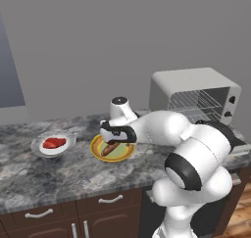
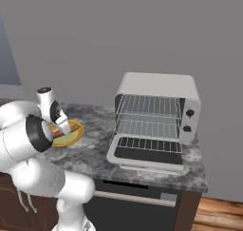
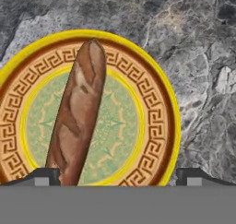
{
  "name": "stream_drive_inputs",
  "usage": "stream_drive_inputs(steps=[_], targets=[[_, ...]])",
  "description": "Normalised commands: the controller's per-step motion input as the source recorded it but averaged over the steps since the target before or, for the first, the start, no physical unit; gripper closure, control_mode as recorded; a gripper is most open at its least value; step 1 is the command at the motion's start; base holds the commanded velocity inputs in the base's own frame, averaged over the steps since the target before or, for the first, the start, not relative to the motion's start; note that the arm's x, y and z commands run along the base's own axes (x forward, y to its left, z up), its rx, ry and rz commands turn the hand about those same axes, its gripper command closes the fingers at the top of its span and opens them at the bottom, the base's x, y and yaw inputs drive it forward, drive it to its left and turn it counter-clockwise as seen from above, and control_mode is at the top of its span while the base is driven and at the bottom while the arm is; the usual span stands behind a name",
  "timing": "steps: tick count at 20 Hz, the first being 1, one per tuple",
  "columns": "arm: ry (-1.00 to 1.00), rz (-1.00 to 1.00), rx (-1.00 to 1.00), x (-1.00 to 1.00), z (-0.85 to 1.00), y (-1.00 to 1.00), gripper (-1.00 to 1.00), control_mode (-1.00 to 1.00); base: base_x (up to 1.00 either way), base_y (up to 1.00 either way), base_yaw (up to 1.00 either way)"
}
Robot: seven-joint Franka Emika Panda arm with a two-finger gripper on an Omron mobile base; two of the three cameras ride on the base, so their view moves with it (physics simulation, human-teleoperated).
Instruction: Open the toaster oven door. Place the baguette on the bottom rack in the toaster oven and place the steak on the top rack.
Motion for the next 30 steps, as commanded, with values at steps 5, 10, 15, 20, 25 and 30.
stream_drive_inputs(steps=[5,10,15,20,25,30], targets=[[0.00,-0.01,0.00,0.40,-0.32,0.11,-1.00,-1.00,0.00,0.00,0.00],[0.00,-0.01,0.00,0.39,-0.34,0.07,-1.00,-1.00,0.00,0.00,0.00],[0.00,-0.01,0.00,0.39,-0.33,0.05,-1.00,-1.00,0.00,0.00,0.00],[0.00,-0.01,0.00,0.37,-0.31,0.07,-1.00,-1.00,0.00,0.00,0.00],[0.00,-0.01,0.00,0.22,-0.34,0.06,1.00,-1.00,0.00,0.00,0.00],[0.00,-0.01,0.00,0.07,-0.27,0.00,1.00,-1.00,0.00,0.00,0.00]])
